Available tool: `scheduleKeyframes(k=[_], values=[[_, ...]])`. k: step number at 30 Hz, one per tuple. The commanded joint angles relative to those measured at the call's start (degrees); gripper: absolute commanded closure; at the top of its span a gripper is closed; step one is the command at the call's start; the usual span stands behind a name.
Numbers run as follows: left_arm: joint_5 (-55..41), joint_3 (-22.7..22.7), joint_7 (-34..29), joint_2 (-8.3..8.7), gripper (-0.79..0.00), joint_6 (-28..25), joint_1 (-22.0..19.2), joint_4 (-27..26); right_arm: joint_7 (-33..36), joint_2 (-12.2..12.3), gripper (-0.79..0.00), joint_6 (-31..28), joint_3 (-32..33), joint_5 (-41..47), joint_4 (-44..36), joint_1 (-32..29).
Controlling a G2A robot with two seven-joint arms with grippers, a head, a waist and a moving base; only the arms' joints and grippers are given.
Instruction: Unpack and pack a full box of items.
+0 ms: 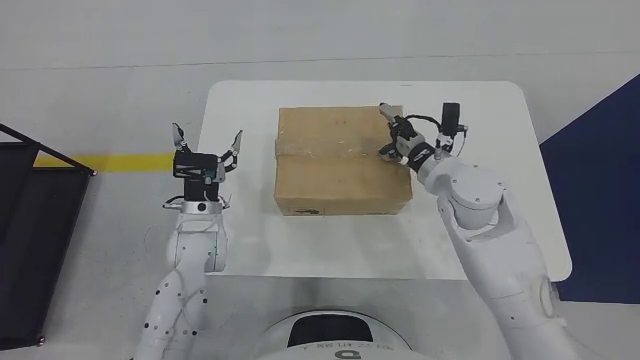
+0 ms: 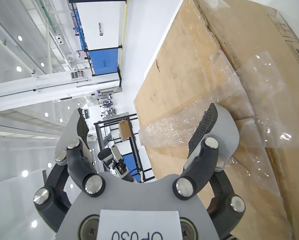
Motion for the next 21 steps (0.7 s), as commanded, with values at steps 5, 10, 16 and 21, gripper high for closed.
scheduleKeyframes(k=[5, 10, 16, 21], values=[[-0.2, -1.4, -0.6, 0.17, -0.785, 0.2, -1.1, 2.0, 0.1, -0.1, -0.785, 1.9, -1.4, -0.9, 1.0, 1.7], [2.7, 0.4, -0.8, 0.22, -0.785, -1.2, -3.0, 4.6, -0.5, -0.2, -0.785, 1.7, -1.7, -1.0, 0.6, 1.4], [6.0, 3.5, -2.2, 0.09, -0.785, -2.3, -5.4, 6.3, -1.7, -0.4, -0.785, 0.3, -0.9, 0.2, -0.1, 0.5], [10.4, 5.9, -4.4, 0.10, -0.785, -3.7, -7.3, 9.3, -2.2, -0.4, -0.785, -0.5, -0.5, 0.6, -0.7, -0.6]])
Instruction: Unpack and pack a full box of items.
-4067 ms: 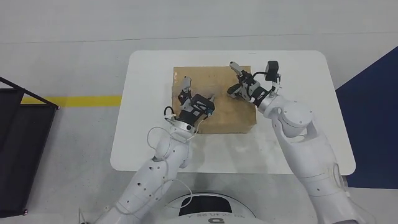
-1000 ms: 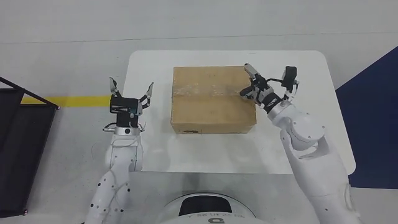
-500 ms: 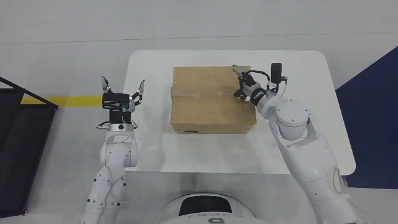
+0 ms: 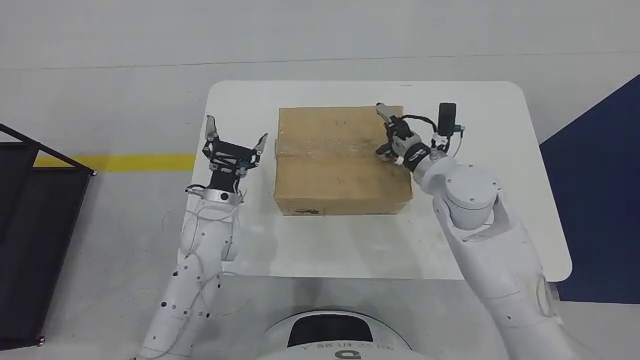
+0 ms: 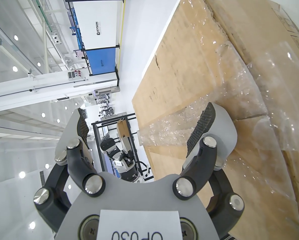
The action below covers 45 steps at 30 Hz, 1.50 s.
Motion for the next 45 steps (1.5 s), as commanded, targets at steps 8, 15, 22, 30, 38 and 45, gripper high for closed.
scheduleKeyframes(k=[8, 15, 22, 30, 38, 45], values=[[4.2, 4.2, -1.2, -0.28, -0.785, -0.5, -3.4, 4.8, -0.4, -0.1, -0.785, -0.9, 0.0, 0.1, -0.3, -0.9], [5.4, 6.0, -1.9, -0.43, -0.785, 0.1, -4.3, 6.0, -5.6, -0.5, -0.785, -12.7, 3.5, 6.3, -4.2, -6.0], [5.5, 5.7, -1.8, -0.28, -0.785, 0.3, -4.6, 6.7, -6.2, -0.8, -0.785, -21.3, 6.4, 13.3, -5.9, -10.6], [5.8, 6.4, -0.7, -0.21, -0.785, 0.9, -4.1, 7.4, -1.8, -0.7, -0.573, -16.0, 1.9, 7.2, -5.0, -5.4], [6.4, 6.3, -0.1, 0.00, -0.785, 0.9, -3.8, 7.5, 1.7, -1.3, 0.000, -6.2, -6.1, -0.8, -2.2, 4.3], [6.4, 6.3, -0.1, 0.00, -0.785, 0.9, -3.8, 7.5, 5.0, -2.5, 0.000, 0.2, -15.1, -6.4, 2.4, 13.7]])
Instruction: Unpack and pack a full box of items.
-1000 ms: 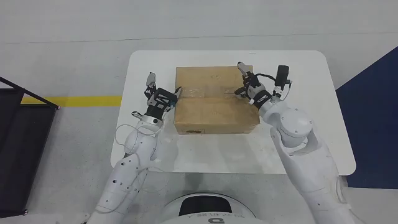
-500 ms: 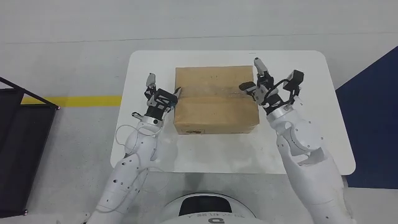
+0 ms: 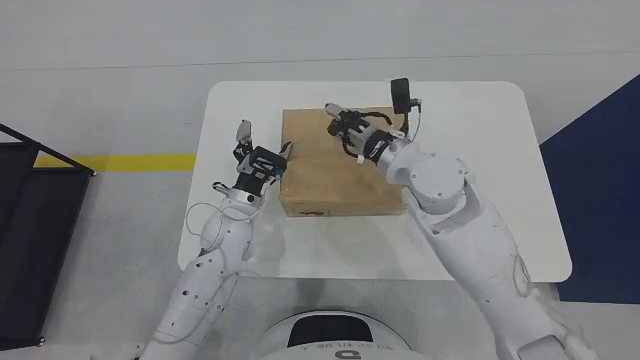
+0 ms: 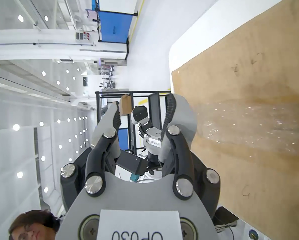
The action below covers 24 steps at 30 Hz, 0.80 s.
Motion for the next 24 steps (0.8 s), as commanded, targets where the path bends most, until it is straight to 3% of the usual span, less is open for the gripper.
scheduleKeyframes(k=[1, 13, 24], values=[[0.0, 0.0, 0.0, 0.00, -0.785, 0.0, 0.0, 0.0, 0.6, -0.6, 0.000, 2.6, -3.2, -1.3, 2.2, 3.5], [0.0, 0.0, 0.0, 0.00, -0.785, 0.0, 0.0, 0.0, 6.7, -4.7, 0.000, 16.2, -17.0, -3.0, 19.0, 19.4], [0.0, 0.0, 0.0, 0.00, -0.785, 0.0, 0.0, 0.0, 4.5, -4.6, 0.000, 24.7, -18.9, -9.4, 20.4, 17.8]])
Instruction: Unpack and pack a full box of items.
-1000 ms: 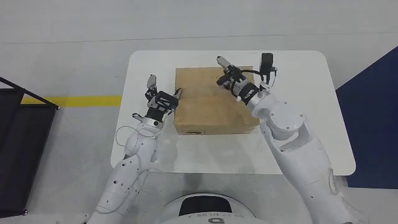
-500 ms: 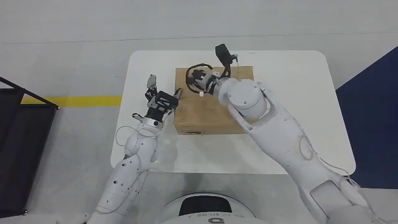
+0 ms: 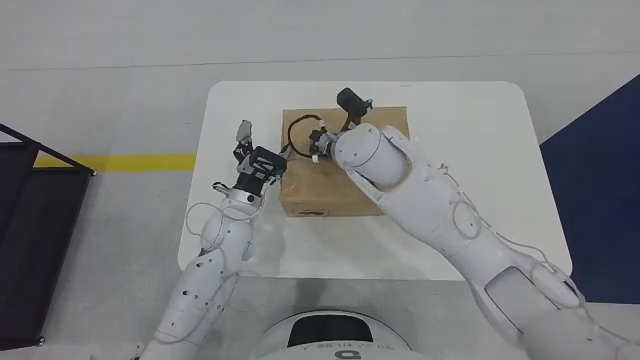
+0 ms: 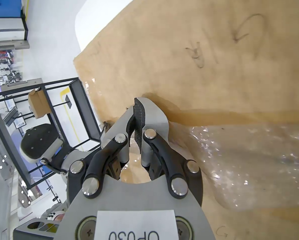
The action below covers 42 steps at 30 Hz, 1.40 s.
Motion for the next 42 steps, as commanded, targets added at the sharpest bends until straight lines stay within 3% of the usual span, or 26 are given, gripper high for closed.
scheduleKeyframes(k=[1, 13, 24, 32, 42], values=[[0.0, 0.0, 0.0, 0.00, -0.785, 0.0, 0.0, 0.0, -0.3, 0.5, 0.000, 1.3, 0.2, -1.9, -1.4, -1.2], [0.0, 0.0, 0.0, 0.00, -0.785, 0.0, 0.0, 0.0, -8.4, 3.4, 0.000, 4.2, 11.7, -5.8, -14.8, -14.1], [0.0, 0.0, 0.0, 0.00, -0.785, 0.0, 0.0, 0.0, -13.9, 3.9, 0.000, 4.2, 21.3, -5.4, -20.2, -23.4], [0.0, 0.0, 0.0, 0.00, -0.785, 0.0, 0.0, 0.0, -23.9, 2.9, 0.000, 4.2, 31.5, 0.4, -27.3, -31.6], [0.0, 0.0, 0.0, 0.00, -0.785, 0.0, 0.0, 0.0, -38.1, 0.3, 0.000, 3.5, 42.6, 13.9, -34.5, -40.0]])
